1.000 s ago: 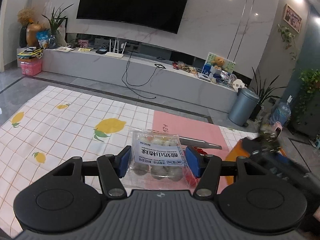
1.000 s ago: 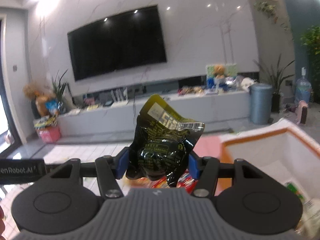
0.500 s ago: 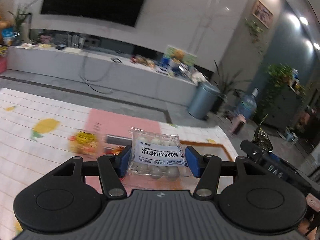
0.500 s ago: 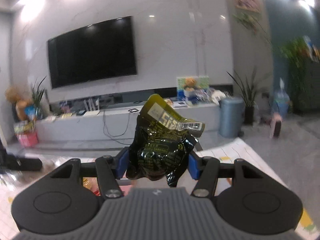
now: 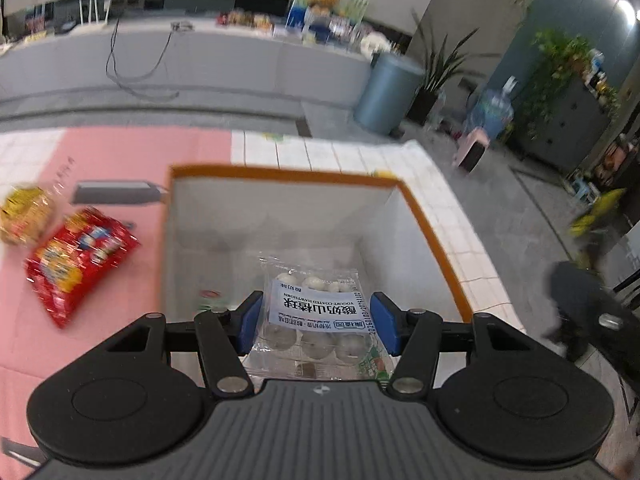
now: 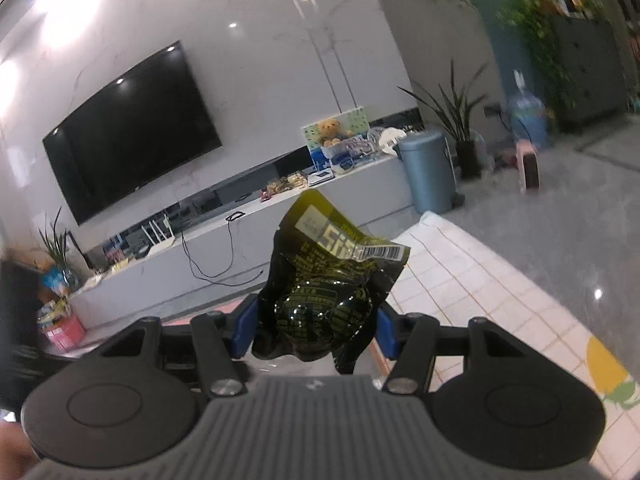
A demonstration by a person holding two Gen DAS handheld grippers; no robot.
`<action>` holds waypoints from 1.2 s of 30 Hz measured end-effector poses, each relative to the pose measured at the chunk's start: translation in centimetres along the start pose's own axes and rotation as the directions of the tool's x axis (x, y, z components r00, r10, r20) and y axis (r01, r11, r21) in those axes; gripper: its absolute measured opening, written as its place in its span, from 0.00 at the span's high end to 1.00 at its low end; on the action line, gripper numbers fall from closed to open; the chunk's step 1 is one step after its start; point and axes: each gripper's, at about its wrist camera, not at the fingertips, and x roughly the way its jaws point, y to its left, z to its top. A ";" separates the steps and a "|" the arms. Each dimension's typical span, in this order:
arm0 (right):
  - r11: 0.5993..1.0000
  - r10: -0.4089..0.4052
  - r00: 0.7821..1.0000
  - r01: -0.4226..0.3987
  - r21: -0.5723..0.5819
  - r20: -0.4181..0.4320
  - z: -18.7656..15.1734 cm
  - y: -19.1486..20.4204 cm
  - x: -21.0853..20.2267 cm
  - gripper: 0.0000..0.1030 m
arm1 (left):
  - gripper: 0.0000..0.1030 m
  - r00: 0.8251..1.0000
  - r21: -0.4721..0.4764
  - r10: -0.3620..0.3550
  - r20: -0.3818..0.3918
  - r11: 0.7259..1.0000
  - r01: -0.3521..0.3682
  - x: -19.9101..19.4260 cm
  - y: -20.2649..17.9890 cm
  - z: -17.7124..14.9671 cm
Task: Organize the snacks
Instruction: 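Carry both packs into the orange box and open both grippers to release them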
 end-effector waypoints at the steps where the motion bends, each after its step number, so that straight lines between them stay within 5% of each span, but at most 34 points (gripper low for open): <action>1: 1.000 0.004 1.000 -0.004 0.004 0.002 0.1 -0.2 0.0 0.44 | 0.36 1.000 0.007 0.009 -0.011 1.000 -0.009 1.0 -0.5 0.0; 7: 1.000 0.009 1.000 -0.009 0.011 0.015 0.2 -0.3 -0.1 0.44 | 0.35 0.996 0.048 0.034 -0.086 0.998 -0.030 4.7 -2.2 -0.4; 14: 1.000 -0.016 1.000 0.016 0.009 0.003 -0.4 0.0 -0.3 0.44 | 0.17 0.982 0.061 0.137 -0.129 0.990 -0.130 5.3 -1.7 -2.2; 19: 0.998 -0.051 0.999 0.050 -0.038 -0.010 -0.3 0.9 0.2 0.44 | 0.17 0.990 0.025 0.006 -0.140 1.000 -0.002 1.1 -0.1 -2.6; 26: 0.988 -0.007 0.988 -0.017 -0.154 -0.154 -0.2 2.8 2.7 0.44 | 0.14 0.998 0.066 -0.054 0.040 0.997 0.051 -8.2 2.9 -3.1; 32: 0.978 0.015 0.942 -0.083 -0.189 -0.336 -0.5 4.3 7.8 0.44 | 0.14 0.992 0.070 -0.001 0.128 0.997 -0.008 -12.2 5.8 -3.9; 36: 0.981 0.004 0.909 -0.084 -0.174 -0.417 -1.6 6.0 11.3 0.44 | 0.14 0.996 0.045 0.048 0.077 0.998 -0.051 -11.3 7.5 -3.8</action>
